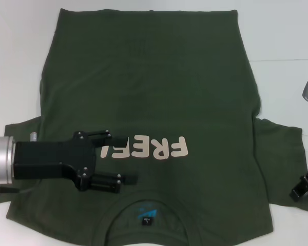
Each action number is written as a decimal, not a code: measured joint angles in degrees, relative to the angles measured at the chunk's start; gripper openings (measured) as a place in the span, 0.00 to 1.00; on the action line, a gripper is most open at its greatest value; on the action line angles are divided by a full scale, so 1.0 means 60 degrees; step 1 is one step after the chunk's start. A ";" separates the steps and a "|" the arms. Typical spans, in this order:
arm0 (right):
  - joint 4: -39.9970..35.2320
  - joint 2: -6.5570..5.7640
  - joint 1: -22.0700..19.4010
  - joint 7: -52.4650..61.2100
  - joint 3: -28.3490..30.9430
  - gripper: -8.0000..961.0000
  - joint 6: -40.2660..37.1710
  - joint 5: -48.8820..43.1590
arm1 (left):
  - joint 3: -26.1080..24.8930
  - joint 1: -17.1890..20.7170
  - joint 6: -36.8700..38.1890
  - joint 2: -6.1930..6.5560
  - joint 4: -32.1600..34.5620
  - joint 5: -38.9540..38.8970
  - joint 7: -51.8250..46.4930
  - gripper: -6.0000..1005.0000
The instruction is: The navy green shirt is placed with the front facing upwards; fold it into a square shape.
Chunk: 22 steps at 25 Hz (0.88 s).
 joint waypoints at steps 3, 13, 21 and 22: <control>0.0023 -0.0015 -0.0076 0.0031 -0.0074 0.42 -0.0025 -0.0006 | 0.0000 0.0008 0.0000 -0.0010 0.0000 0.0001 0.0000 0.93; 0.0051 0.0010 -0.0128 -0.0031 -0.0076 0.75 -0.0064 -0.0006 | 0.0000 0.0007 0.0000 -0.0008 0.0001 0.0001 0.0000 0.93; 0.0093 0.0076 -0.0128 -0.0059 -0.0068 0.75 -0.0025 -0.0006 | 0.0000 0.0001 -0.0009 -0.0008 0.0001 0.0001 0.0000 0.93; 0.0093 0.0077 -0.0128 -0.0058 -0.0068 0.75 -0.0024 -0.0006 | 0.0000 0.0000 -0.0010 -0.0008 0.0001 0.0001 0.0000 0.93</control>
